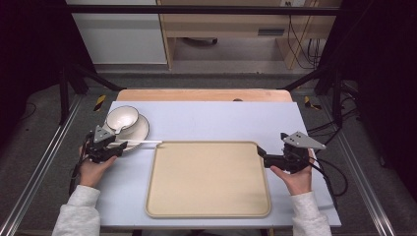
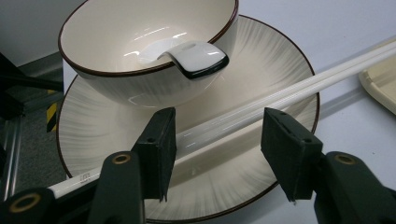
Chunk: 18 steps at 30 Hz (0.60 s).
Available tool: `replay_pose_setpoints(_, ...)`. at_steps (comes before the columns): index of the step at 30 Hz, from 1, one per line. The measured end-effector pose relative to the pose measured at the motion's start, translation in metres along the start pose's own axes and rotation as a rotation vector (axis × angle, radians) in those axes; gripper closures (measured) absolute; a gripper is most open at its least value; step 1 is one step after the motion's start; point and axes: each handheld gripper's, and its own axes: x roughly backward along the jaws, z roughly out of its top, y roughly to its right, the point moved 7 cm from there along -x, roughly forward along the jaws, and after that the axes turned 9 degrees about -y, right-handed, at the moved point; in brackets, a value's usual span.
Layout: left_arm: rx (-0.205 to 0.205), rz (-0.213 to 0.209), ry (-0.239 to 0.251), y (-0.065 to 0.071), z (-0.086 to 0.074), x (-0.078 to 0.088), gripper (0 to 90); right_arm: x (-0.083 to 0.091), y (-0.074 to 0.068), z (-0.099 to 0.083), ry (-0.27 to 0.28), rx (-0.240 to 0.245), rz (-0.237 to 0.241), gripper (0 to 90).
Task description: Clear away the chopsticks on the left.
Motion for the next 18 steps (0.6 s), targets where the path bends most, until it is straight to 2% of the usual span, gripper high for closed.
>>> replay_pose_setpoints(5,-0.027,0.005,-0.016,0.0041,-0.0003,0.0019,47.8,0.0006,0.0001,-0.0001,0.002,0.006,-0.002,5.4)
replay_pose_setpoints(9,-0.020,0.003,-0.021,0.0033,-0.0010,0.0023,49.5,0.0009,0.0004,-0.0001,0.003,0.008,-0.003,5.5)
replay_pose_setpoints(13,-0.005,0.008,0.019,0.0009,0.0034,0.0046,47.1,0.0011,0.0004,0.0003,0.006,0.004,-0.002,5.5)
replay_pose_setpoints(15,-0.002,0.010,0.023,0.0009,0.0039,0.0036,44.3,0.0011,0.0007,0.0003,0.005,0.006,-0.002,5.5)
replay_pose_setpoints(18,-0.010,0.005,0.008,0.0015,0.0021,-0.0008,43.3,0.0009,0.0004,0.0002,0.003,0.007,-0.001,5.5)
